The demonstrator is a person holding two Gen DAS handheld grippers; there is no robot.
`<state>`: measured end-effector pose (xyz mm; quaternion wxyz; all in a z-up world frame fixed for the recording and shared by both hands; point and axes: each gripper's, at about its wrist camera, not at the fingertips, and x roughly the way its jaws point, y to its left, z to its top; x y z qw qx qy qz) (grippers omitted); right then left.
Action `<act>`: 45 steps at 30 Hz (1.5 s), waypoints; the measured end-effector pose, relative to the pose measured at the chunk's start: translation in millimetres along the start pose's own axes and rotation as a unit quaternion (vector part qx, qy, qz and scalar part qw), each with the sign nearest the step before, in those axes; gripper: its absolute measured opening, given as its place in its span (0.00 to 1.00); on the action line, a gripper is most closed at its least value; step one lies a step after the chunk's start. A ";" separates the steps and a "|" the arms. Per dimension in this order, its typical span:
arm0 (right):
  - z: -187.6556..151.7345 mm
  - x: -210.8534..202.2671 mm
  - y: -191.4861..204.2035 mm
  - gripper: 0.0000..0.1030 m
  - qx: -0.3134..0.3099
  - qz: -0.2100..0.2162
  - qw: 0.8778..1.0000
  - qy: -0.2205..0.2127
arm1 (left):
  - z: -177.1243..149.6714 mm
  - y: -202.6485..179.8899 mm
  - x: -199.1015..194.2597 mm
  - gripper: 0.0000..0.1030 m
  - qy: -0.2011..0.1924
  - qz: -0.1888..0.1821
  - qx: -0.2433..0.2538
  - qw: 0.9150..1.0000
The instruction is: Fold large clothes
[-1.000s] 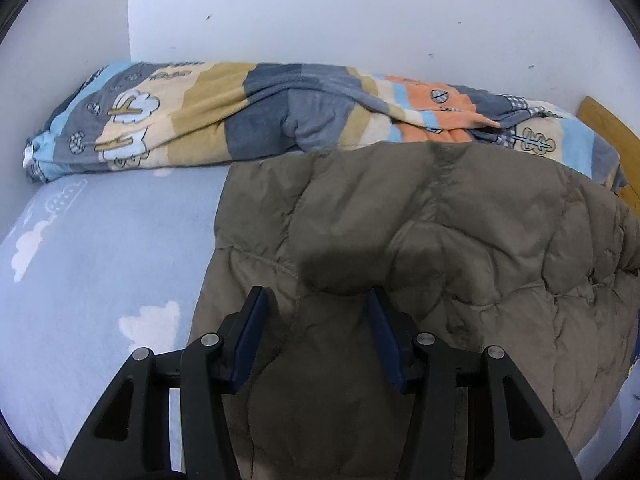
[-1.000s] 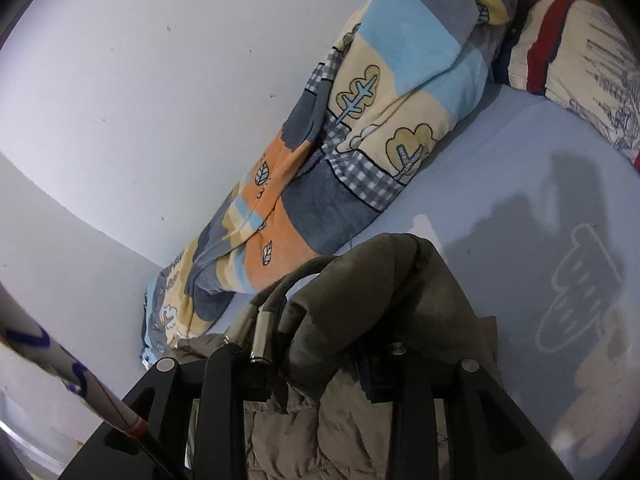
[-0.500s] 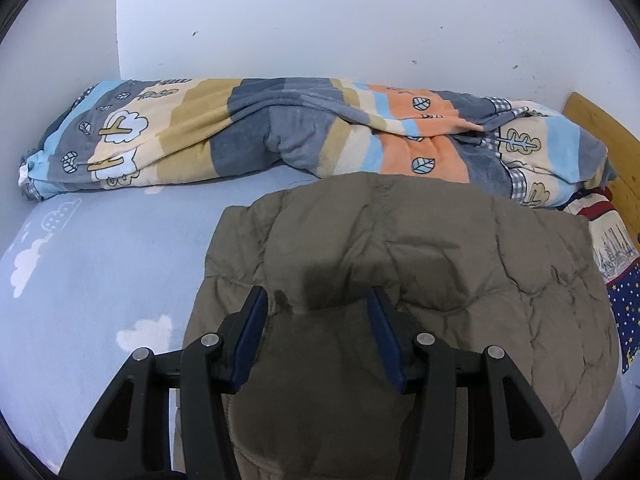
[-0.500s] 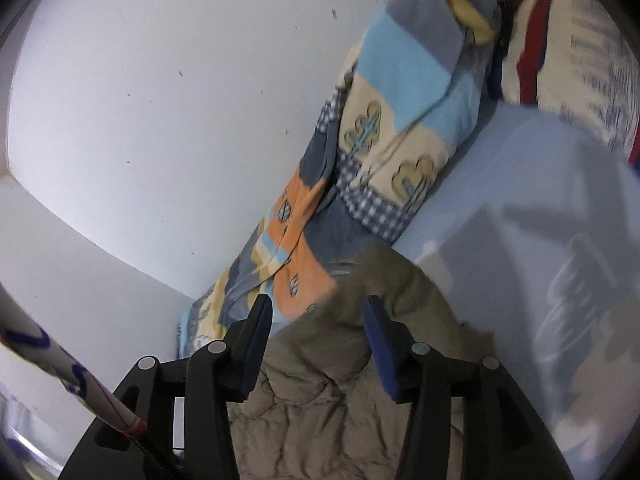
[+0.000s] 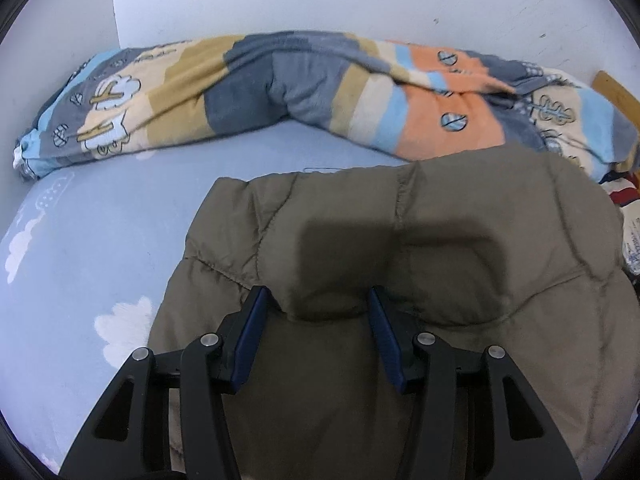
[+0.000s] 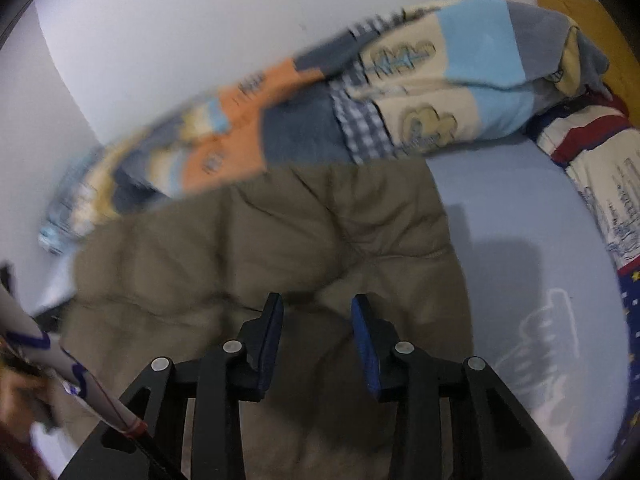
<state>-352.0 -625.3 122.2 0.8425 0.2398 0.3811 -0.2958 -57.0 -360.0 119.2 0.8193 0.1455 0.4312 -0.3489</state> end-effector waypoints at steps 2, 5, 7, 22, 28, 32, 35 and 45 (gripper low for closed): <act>-5.2 23.7 -10.0 0.33 0.003 -0.016 1.000 0.025 | -0.3 1.3 6.8 0.54 0.000 0.001 -0.006 1.000; -10.7 40.8 -21.6 0.32 0.019 -0.014 0.999 0.039 | 2.6 -0.8 15.4 0.55 0.008 0.018 -0.008 1.000; -10.8 45.0 -26.3 0.32 0.029 -0.018 0.998 0.044 | 3.5 -4.0 13.4 0.55 0.014 0.036 -0.001 0.999; -84.5 -114.1 50.2 0.36 0.007 0.049 0.998 -0.049 | -114.5 2.1 -161.3 0.55 -0.079 -0.008 0.038 0.996; -120.9 -124.5 89.0 0.40 -0.024 0.024 0.998 -0.049 | -132.8 9.0 -152.8 0.55 -0.078 0.022 0.015 0.997; -120.3 -118.4 103.6 0.40 -0.028 0.035 0.998 -0.048 | -133.1 12.4 -137.7 0.55 -0.075 0.022 0.022 0.997; -117.1 -96.2 121.2 0.40 -0.040 0.030 0.998 -0.038 | -138.4 19.9 -115.8 0.55 -0.044 0.028 0.019 0.998; -117.3 -11.8 125.9 0.40 -0.003 0.022 0.999 0.038 | -136.5 28.3 -108.5 0.58 -0.030 0.025 0.002 0.999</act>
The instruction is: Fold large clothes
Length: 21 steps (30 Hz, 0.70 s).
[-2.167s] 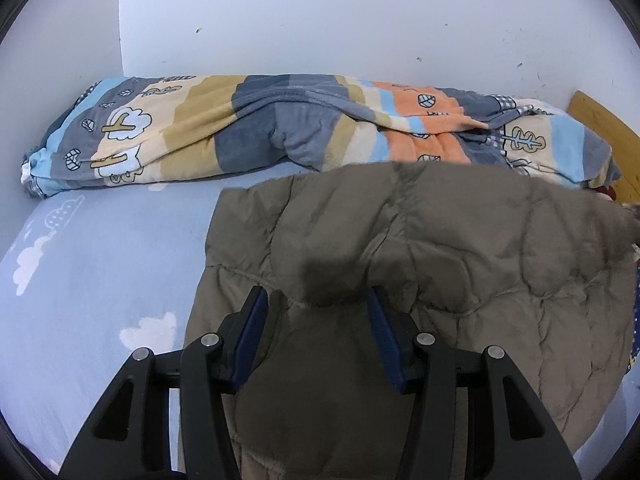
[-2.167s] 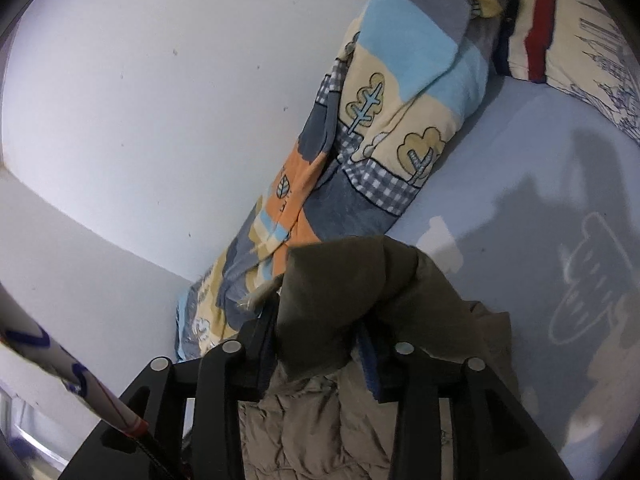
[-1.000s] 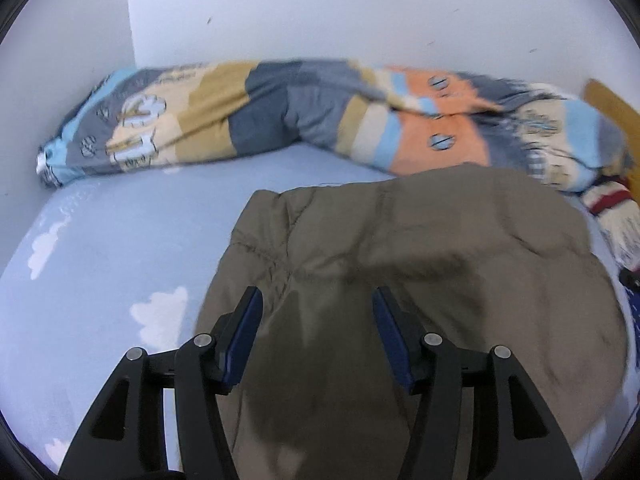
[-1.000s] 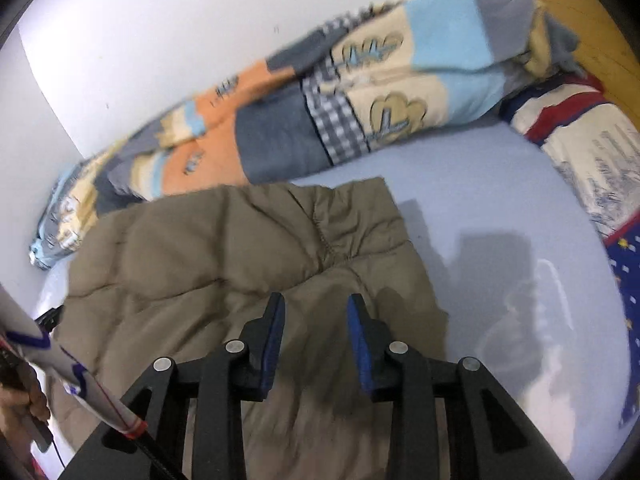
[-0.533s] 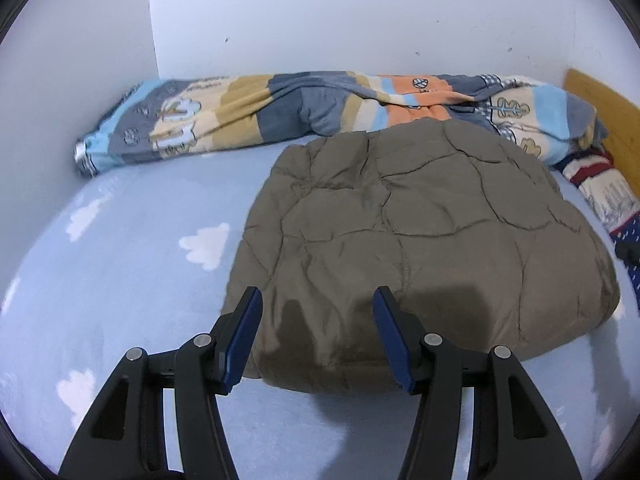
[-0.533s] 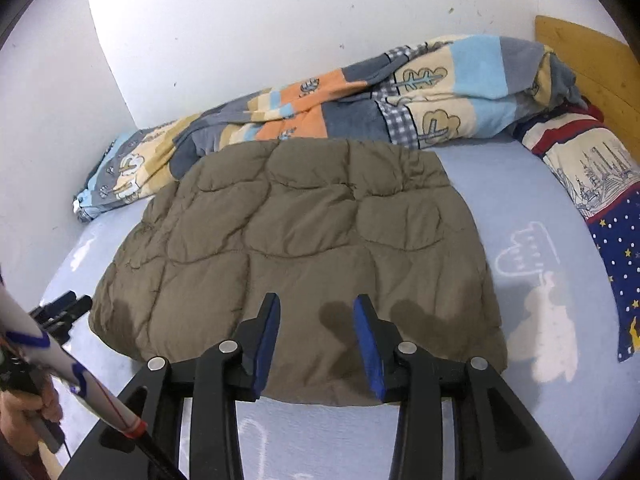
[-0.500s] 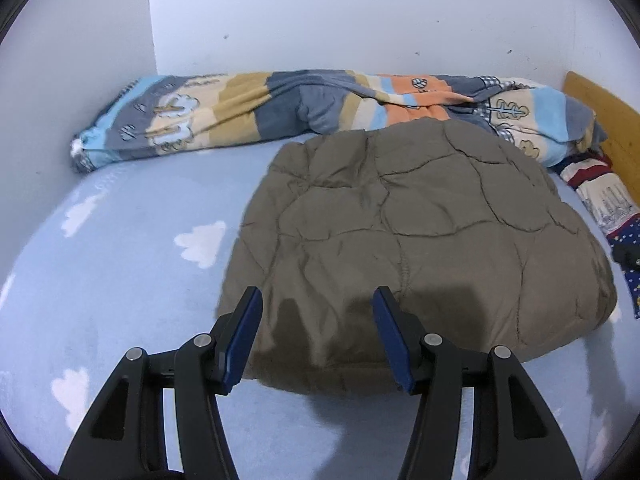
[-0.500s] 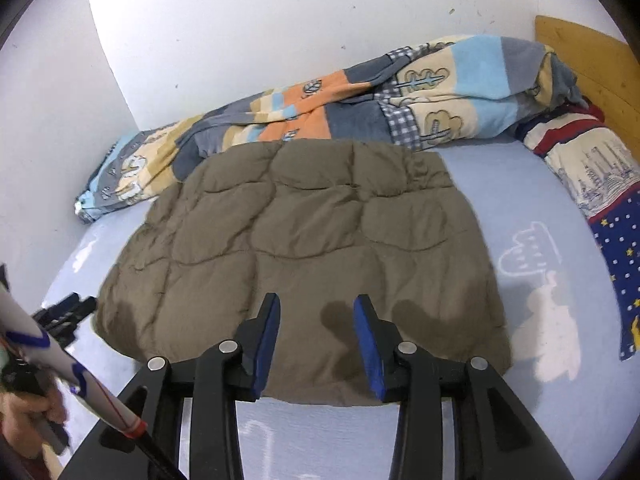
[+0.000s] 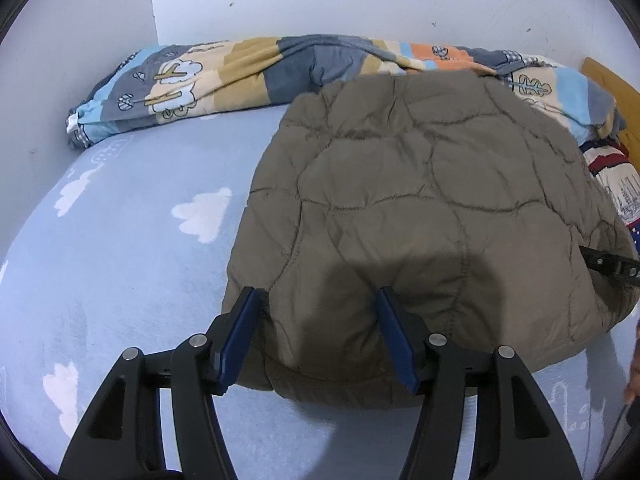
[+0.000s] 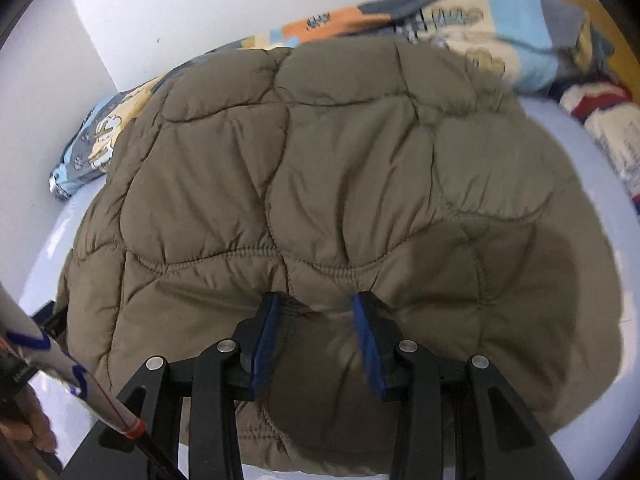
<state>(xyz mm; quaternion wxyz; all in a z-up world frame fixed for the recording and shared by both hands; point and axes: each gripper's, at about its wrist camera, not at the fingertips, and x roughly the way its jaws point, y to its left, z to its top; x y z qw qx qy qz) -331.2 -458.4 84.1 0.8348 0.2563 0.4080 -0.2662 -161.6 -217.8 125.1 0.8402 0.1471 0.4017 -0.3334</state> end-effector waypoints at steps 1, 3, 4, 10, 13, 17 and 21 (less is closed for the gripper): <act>2.0 -4.1 -2.4 0.40 0.009 0.003 1.000 0.007 | 1.8 -0.8 -6.6 0.58 -0.005 -0.010 -0.007 1.000; 1.3 -26.5 -5.2 0.40 0.024 0.013 1.000 -0.003 | 6.9 -3.3 -18.7 0.58 -0.020 -0.024 -0.015 0.999; -2.8 -44.9 -7.4 0.40 0.031 0.034 0.999 -0.023 | 9.2 -6.7 -28.4 0.58 -0.033 -0.031 -0.018 0.999; -59.0 -125.8 -38.6 0.41 0.018 0.004 0.998 -0.056 | 6.9 -33.5 -44.7 0.58 -0.061 -0.043 0.006 0.997; -74.9 -134.0 -67.0 0.41 0.032 -0.021 0.997 -0.067 | 3.0 -43.7 -39.7 0.58 -0.057 -0.036 0.021 0.998; -59.0 -123.2 -87.9 0.28 0.054 -0.030 0.994 -0.086 | -2.0 -48.1 -27.5 0.58 -0.048 -0.022 0.037 0.998; -48.1 -104.5 -96.9 0.27 0.057 -0.034 0.994 -0.081 | -5.9 -41.2 -6.1 0.58 -0.029 -0.012 0.028 0.999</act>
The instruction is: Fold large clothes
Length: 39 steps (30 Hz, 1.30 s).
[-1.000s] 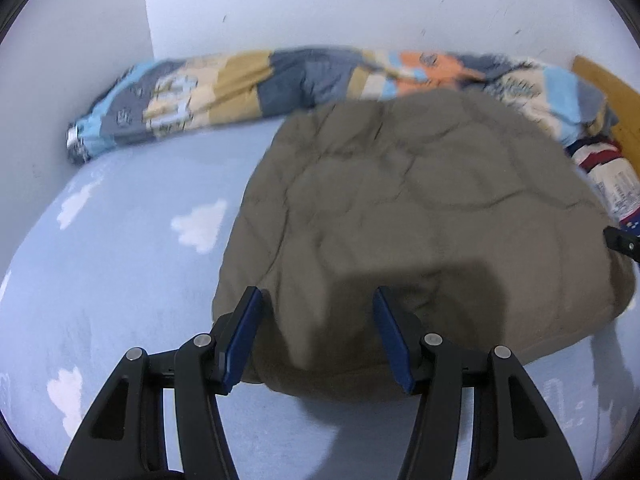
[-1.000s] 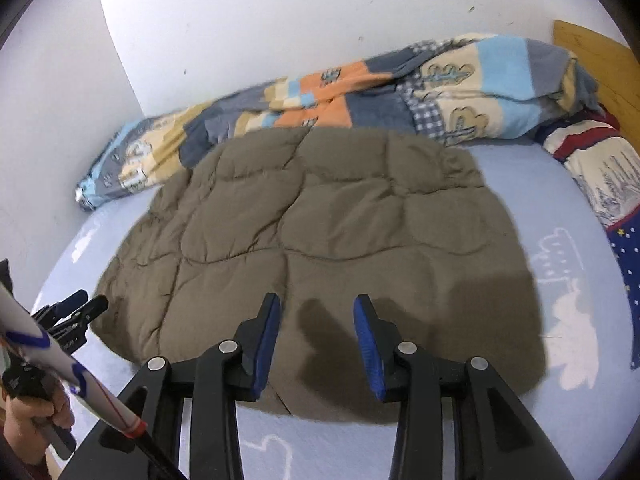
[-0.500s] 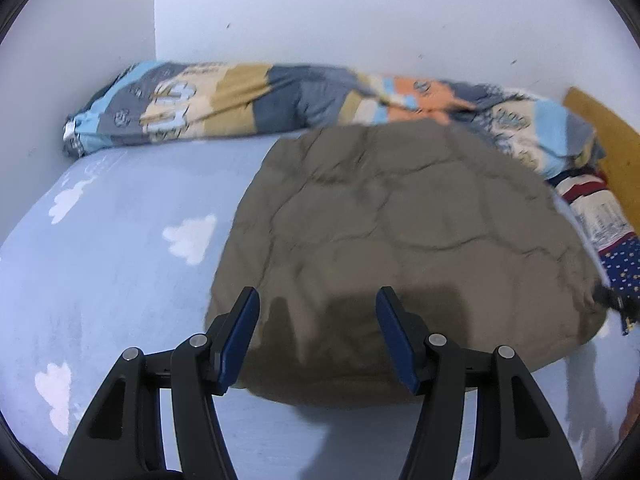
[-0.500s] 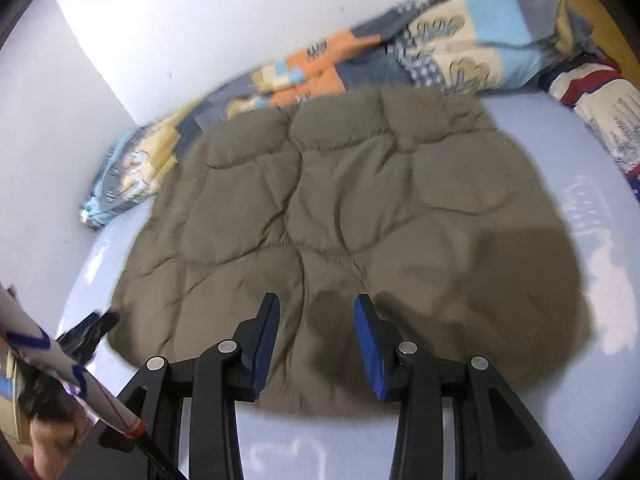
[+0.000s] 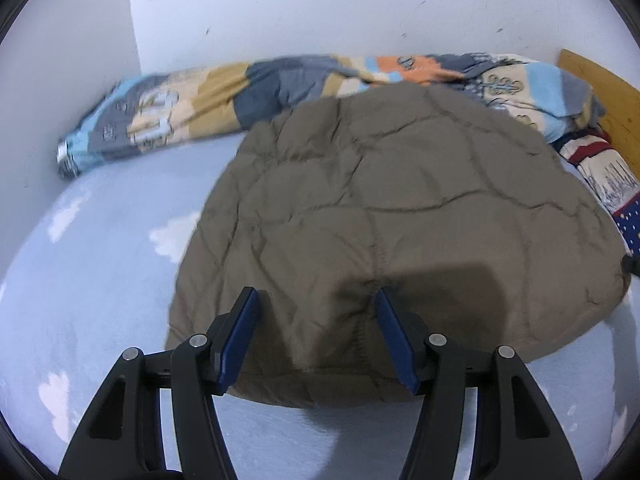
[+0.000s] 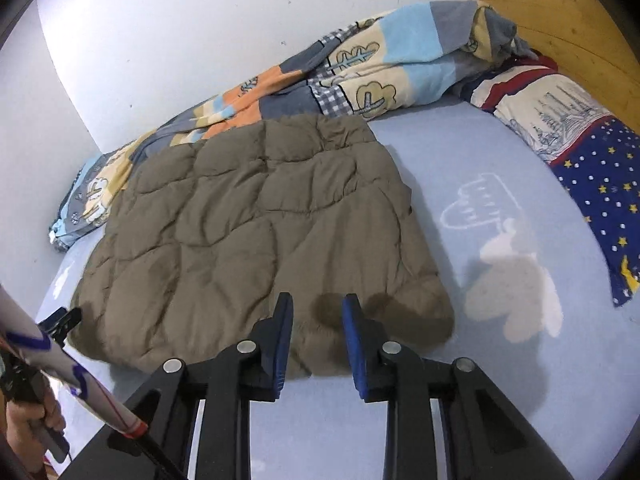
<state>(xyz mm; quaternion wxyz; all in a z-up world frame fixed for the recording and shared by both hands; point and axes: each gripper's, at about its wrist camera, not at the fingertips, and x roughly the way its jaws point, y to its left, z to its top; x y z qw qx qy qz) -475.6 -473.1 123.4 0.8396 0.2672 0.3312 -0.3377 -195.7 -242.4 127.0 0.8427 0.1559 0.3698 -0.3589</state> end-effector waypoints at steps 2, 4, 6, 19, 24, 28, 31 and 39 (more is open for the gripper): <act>-1.1 19.5 -6.7 0.27 0.013 -0.003 1.000 0.022 | -2.3 1.5 9.0 0.59 0.013 -0.005 -0.008 1.000; -2.0 36.3 -10.1 0.26 0.012 -0.006 0.999 0.040 | -5.4 -2.8 14.5 0.60 0.021 0.001 0.009 1.000; -6.6 48.9 -15.6 0.26 0.022 -0.001 0.998 0.058 | -8.4 -3.4 20.5 0.61 0.031 -0.001 0.011 0.999; -2.6 -22.5 -17.0 0.27 0.075 0.045 0.996 0.027 | -9.9 53.9 -56.9 0.61 -0.003 0.005 -0.067 0.998; -24.7 -68.8 -16.0 0.32 0.058 0.046 0.997 0.006 | -32.6 81.2 -86.6 0.61 0.003 0.029 -0.093 0.995; -30.3 -78.1 -27.8 0.33 0.062 0.037 0.997 -0.001 | -40.8 97.7 -87.6 0.61 0.009 0.039 -0.101 0.994; -29.0 -71.3 -38.7 0.33 0.073 0.034 0.997 0.000 | -42.0 106.9 -75.6 0.61 0.023 0.028 -0.127 0.991; -18.6 -34.1 -38.0 0.33 0.070 0.032 0.997 0.013 | -33.1 105.0 -38.0 0.61 0.040 0.026 -0.141 0.989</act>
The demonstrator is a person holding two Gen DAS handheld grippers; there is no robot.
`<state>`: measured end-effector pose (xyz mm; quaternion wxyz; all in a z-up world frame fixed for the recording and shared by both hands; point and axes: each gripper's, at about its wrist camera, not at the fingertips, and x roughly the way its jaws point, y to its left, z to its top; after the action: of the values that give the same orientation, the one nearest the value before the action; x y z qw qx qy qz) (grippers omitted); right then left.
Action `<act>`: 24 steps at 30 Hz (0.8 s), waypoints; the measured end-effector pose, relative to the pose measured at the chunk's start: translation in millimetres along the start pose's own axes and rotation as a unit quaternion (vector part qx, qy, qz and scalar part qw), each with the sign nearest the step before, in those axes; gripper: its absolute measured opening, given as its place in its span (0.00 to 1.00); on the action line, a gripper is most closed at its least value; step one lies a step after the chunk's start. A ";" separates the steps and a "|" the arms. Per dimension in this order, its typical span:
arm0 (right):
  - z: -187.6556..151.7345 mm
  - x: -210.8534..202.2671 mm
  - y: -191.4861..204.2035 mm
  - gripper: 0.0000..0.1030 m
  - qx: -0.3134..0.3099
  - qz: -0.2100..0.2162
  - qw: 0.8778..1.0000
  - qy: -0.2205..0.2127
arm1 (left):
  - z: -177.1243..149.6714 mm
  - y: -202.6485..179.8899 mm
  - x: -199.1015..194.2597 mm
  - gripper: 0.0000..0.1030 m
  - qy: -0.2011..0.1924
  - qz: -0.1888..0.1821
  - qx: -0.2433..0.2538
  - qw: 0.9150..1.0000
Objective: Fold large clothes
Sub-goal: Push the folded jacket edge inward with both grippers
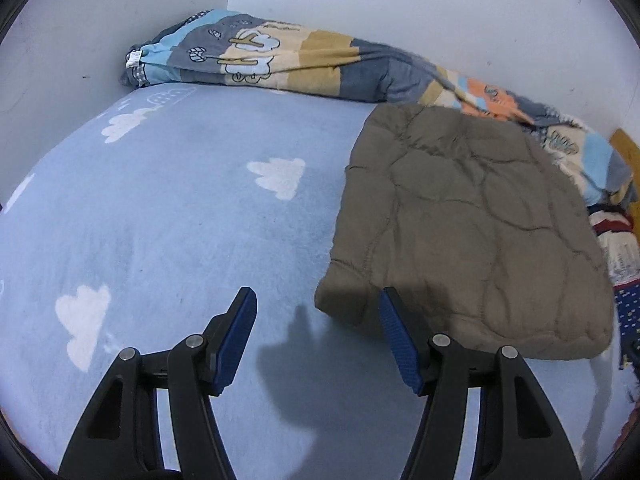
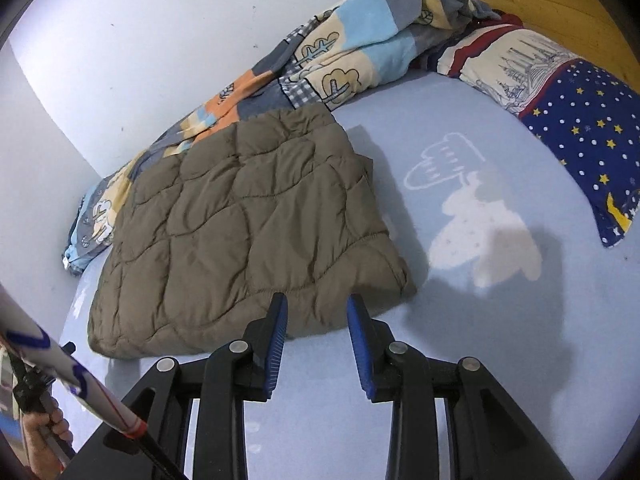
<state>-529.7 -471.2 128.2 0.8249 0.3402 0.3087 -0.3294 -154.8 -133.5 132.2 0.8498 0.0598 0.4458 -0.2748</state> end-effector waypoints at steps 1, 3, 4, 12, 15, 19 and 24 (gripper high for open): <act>2.7 6.2 -1.4 0.33 0.002 0.005 1.000 0.002 | 0.3 -1.1 7.4 0.61 0.005 0.004 0.002 1.000; 5.3 16.4 -3.6 0.33 0.003 0.005 1.000 0.008 | -1.4 -3.8 22.5 0.61 0.023 0.008 0.010 1.000; 5.3 24.9 -4.8 0.33 0.002 0.007 1.000 0.019 | -4.1 -5.4 32.2 0.61 0.034 0.010 0.017 0.999; 1.7 51.6 -17.1 0.33 0.039 0.006 0.997 0.063 | 2.6 3.0 23.9 0.61 0.034 -0.002 -0.005 0.999; 10.3 27.5 -27.6 0.39 0.075 0.029 0.996 0.024 | 6.9 11.5 9.9 0.61 0.025 -0.036 -0.041 0.998; 12.8 8.7 -50.2 0.48 0.136 0.049 0.990 -0.003 | 5.3 16.7 11.3 0.61 0.041 -0.067 -0.073 0.994; 7.3 16.1 -64.2 0.48 0.181 0.061 0.982 0.013 | 3.1 23.2 17.5 0.63 0.057 -0.081 -0.103 0.990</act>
<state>-566.4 -517.6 97.6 0.7644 0.5063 0.2337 -0.3238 -132.7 -122.3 116.9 0.7995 -0.0489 0.5230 -0.2912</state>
